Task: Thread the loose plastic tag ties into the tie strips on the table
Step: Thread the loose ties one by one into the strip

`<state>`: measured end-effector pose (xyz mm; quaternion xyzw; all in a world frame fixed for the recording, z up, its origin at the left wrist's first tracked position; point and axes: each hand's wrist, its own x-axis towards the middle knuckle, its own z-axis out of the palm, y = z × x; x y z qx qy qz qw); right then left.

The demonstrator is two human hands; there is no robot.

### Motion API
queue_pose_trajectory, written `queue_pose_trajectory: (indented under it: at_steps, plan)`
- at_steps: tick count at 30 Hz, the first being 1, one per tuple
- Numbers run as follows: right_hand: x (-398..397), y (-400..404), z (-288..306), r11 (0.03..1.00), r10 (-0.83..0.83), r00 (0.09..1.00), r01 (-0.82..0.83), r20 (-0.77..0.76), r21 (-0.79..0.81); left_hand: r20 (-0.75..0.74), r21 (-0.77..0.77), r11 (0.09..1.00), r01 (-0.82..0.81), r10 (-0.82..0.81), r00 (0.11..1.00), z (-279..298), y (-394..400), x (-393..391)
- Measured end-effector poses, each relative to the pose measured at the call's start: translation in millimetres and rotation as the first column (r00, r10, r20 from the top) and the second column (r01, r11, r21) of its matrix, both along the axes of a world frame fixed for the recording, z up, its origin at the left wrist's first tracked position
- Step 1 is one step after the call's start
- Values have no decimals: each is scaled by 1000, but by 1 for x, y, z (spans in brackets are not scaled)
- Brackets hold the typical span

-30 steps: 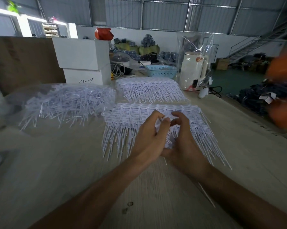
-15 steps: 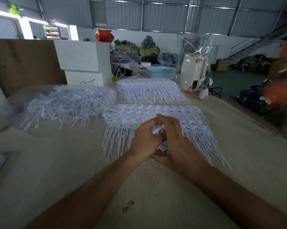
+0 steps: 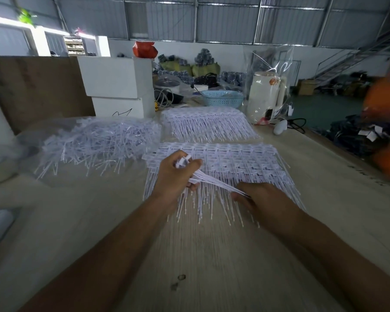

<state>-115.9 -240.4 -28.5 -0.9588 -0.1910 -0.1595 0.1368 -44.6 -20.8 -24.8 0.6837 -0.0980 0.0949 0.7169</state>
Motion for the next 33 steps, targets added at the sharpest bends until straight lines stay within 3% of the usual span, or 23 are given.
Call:
queue_pose_trajectory:
  at_steps: [3,8,12,17,22,25,29,31,33]
  plan:
    - [0,4,-3,999,34,999,-34,-2,-15,-43,21,999,42,-41,998,-3,3,4]
    - [0,5,-5,997,52,989,-45,135,-56,-31,142,989,34,-30,999,-5,-5,1]
    - [1,7,-11,994,46,956,-14,290,-110,-154,-46,992,113,-119,981,-4,-13,-7]
    - [-1,15,-3,999,-10,879,-15,478,50,-204,-125,982,143,-167,965,-2,-18,-17]
    - [-8,19,4,945,-44,817,-152,574,288,-323,-225,951,214,-280,904,-2,-24,-20]
    - [-10,18,6,934,-23,799,-196,600,298,-325,-164,965,204,-248,913,-6,-29,-18]
    - [-10,17,7,975,-10,861,-105,509,197,-261,-71,991,109,-124,957,-4,-25,-13]
    - [-5,16,8,987,1,957,-48,291,153,-190,-36,999,41,-47,981,-2,-19,-8]
    - [1,15,2,977,93,995,-95,17,189,-115,-13,1000,-23,21,993,-1,-13,-4]
